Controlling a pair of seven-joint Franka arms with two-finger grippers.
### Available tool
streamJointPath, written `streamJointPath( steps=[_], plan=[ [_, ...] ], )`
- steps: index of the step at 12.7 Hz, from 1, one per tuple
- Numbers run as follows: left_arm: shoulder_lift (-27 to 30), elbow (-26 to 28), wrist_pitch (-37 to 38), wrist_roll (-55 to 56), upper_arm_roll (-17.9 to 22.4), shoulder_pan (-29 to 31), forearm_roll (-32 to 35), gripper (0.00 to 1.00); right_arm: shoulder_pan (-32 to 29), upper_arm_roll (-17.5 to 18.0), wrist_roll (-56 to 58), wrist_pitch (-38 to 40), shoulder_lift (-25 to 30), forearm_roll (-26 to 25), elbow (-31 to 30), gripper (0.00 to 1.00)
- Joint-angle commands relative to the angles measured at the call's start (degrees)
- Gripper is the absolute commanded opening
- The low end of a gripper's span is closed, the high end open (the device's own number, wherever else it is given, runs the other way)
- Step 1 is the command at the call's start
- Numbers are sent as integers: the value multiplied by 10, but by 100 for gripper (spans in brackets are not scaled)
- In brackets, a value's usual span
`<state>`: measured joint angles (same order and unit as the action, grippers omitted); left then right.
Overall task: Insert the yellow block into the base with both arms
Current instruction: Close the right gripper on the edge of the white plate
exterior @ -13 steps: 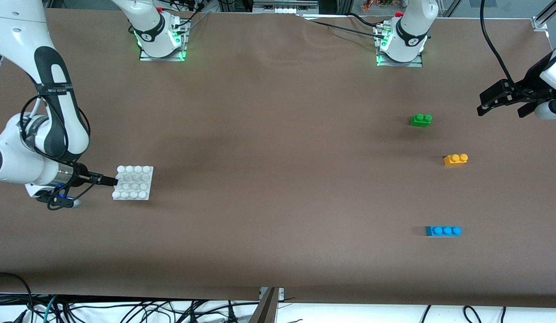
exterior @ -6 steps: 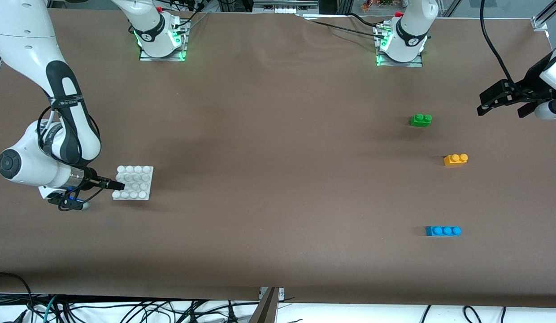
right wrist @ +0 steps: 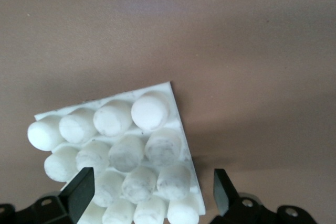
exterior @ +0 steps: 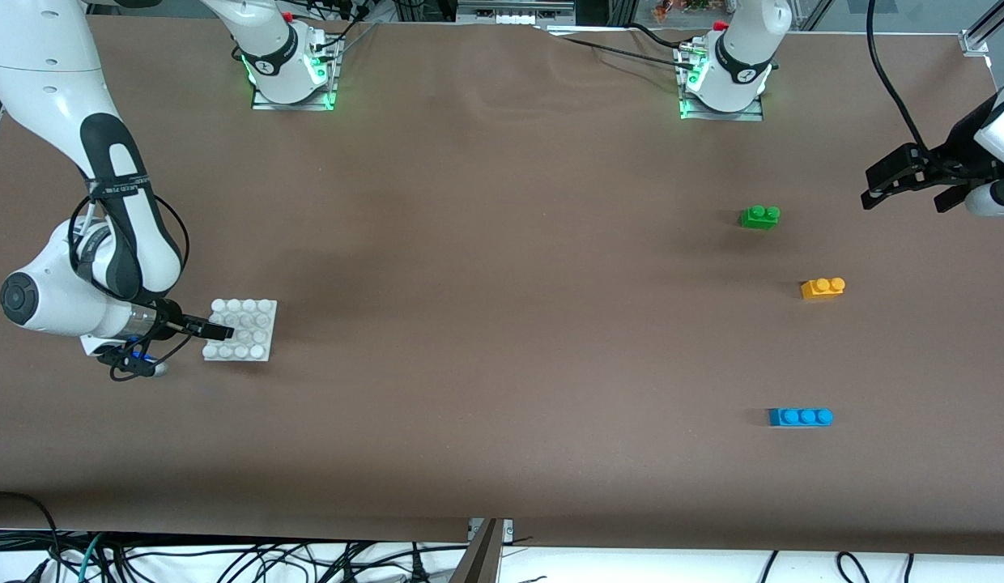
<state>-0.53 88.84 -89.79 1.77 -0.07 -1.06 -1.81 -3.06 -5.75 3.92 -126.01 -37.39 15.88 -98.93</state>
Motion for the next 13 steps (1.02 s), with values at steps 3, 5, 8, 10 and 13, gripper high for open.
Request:
streamJointPath(
  steps=[3,5,8,10,13],
  plan=[
    [-7,-15,8,3,2,-5,6,100,-23,5,47,28,-15,24,0,100],
    [-7,-15,8,3,2,-5,6,100,-23,5,47,27,-17,24,1,100],
    [-7,-15,8,3,2,-5,6,100,-22,6,47,24,-21,45,5,97],
    [-7,-15,8,3,2,-5,6,100,-20,6,46,20,-22,46,7,96],
    [-7,-15,8,3,2,-4,6,100,-19,6,47,18,-30,52,10,94]
  ],
)
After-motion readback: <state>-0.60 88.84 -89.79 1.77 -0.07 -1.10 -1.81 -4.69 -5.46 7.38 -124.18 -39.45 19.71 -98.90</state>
